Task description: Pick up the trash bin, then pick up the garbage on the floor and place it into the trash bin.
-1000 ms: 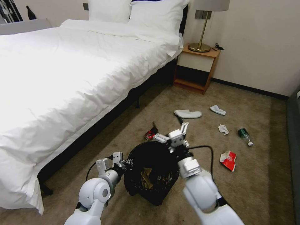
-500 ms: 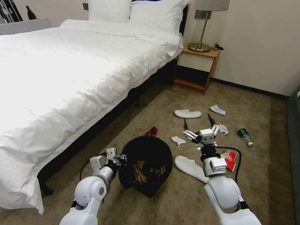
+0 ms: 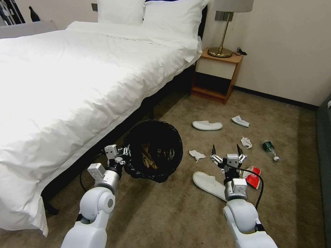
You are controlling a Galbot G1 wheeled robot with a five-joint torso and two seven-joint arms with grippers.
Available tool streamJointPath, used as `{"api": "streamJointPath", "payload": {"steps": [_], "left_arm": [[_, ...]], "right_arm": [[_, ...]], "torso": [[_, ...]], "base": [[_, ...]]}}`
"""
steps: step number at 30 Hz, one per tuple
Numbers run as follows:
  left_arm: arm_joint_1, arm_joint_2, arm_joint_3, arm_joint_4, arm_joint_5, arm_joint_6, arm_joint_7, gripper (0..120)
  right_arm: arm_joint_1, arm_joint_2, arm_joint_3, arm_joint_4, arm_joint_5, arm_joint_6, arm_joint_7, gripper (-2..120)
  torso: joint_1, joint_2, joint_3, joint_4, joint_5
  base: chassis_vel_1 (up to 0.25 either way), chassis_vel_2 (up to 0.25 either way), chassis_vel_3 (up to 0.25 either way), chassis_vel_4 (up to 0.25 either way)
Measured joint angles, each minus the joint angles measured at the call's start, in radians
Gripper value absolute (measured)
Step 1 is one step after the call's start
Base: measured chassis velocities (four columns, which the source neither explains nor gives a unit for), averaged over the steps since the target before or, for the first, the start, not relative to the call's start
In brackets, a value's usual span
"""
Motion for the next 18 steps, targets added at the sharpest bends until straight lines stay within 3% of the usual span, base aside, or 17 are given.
{"api": "streamJointPath", "payload": {"steps": [18], "left_arm": [[0.015,-0.015,0.015,0.009,0.012,-0.005,0.016,3]], "right_arm": [[-0.035,0.018,0.024,0.002,-0.018,0.015,0.001,100]], "torso": [[0.0,0.0,0.0,0.0,0.0]], "base": [[0.0,0.0,0.0,0.0]]}}
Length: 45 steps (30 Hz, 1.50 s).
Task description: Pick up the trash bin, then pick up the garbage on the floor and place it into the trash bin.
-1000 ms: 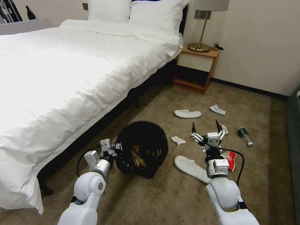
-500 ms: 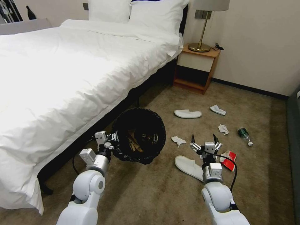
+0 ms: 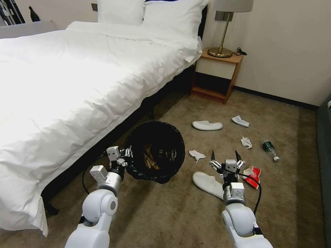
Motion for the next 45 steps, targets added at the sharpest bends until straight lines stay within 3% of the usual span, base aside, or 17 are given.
{"api": "streamJointPath", "payload": {"steps": [9,22,35,45], "left_arm": [[-0.008,-0.004,0.005,0.007,0.009,-0.007,0.006,3],[-0.02,-0.002,0.031,0.037,0.022,-0.02,0.032,3],[-0.016,0.008,0.041,0.064,0.022,-0.029,0.055,3],[-0.009,-0.002,0.064,0.058,0.028,-0.03,0.057,3]], "right_arm": [[-0.017,0.002,0.022,-0.015,-0.005,0.017,-0.002,100],[-0.09,0.063,0.127,0.066,-0.062,0.063,0.0,100],[-0.119,0.197,0.209,0.094,-0.081,0.095,0.048,100],[-0.117,0.195,0.208,0.079,-0.098,0.123,0.026,100]], "torso": [[0.0,0.0,0.0,0.0,0.0001],[0.0,0.0,0.0,0.0,0.0],[0.0,0.0,0.0,0.0,0.0],[0.0,0.0,0.0,0.0,0.0]], "base": [[0.0,0.0,0.0,0.0],[0.0,0.0,0.0,0.0],[0.0,0.0,0.0,0.0],[0.0,0.0,0.0,0.0]]}}
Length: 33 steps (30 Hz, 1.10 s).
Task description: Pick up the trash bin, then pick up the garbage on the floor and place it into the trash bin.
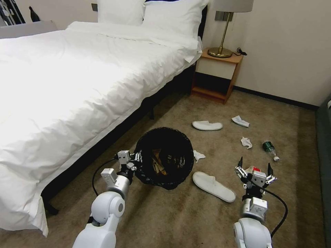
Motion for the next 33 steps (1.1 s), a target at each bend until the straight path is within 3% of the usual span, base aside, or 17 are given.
{"api": "streamJointPath", "payload": {"steps": [16,33], "left_arm": [[0.01,0.0,-0.011,-0.008,0.02,-0.01,0.003,3],[0.034,-0.012,-0.012,-0.017,0.048,-0.02,0.004,3]], "right_arm": [[0.026,0.002,-0.01,-0.021,-0.015,0.001,-0.013,100],[0.017,0.004,-0.015,-0.037,-0.087,0.041,-0.015,100]], "torso": [[0.0,0.0,0.0,0.0,0.0],[0.0,0.0,0.0,0.0,0.0]], "base": [[0.0,0.0,0.0,0.0],[-0.083,0.052,0.088,-0.048]]}}
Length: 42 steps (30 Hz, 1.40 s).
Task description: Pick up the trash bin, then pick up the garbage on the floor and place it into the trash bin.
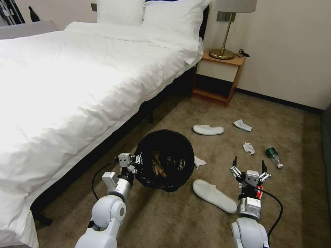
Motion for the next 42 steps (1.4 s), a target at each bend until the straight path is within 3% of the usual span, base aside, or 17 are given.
{"api": "streamJointPath", "payload": {"steps": [22,38,42], "left_arm": [[0.007,-0.001,-0.004,-0.009,0.011,-0.005,0.0,3],[0.006,-0.007,0.004,-0.009,0.023,-0.007,-0.002,3],[0.011,-0.006,0.008,-0.009,0.028,-0.008,-0.002,3]], "right_arm": [[0.005,0.001,0.004,-0.013,-0.002,0.04,-0.034,100],[0.006,-0.002,-0.007,-0.033,-0.057,0.072,0.008,100],[-0.001,-0.033,-0.004,-0.033,-0.068,0.084,0.004,100]], "torso": [[0.0,0.0,0.0,0.0,0.0],[0.0,0.0,0.0,-0.0001,0.0001],[0.0,0.0,0.0,0.0001,0.0001]], "base": [[0.0,0.0,0.0,0.0],[-0.206,0.074,0.183,-0.078],[-0.008,0.023,0.005,-0.009]]}}
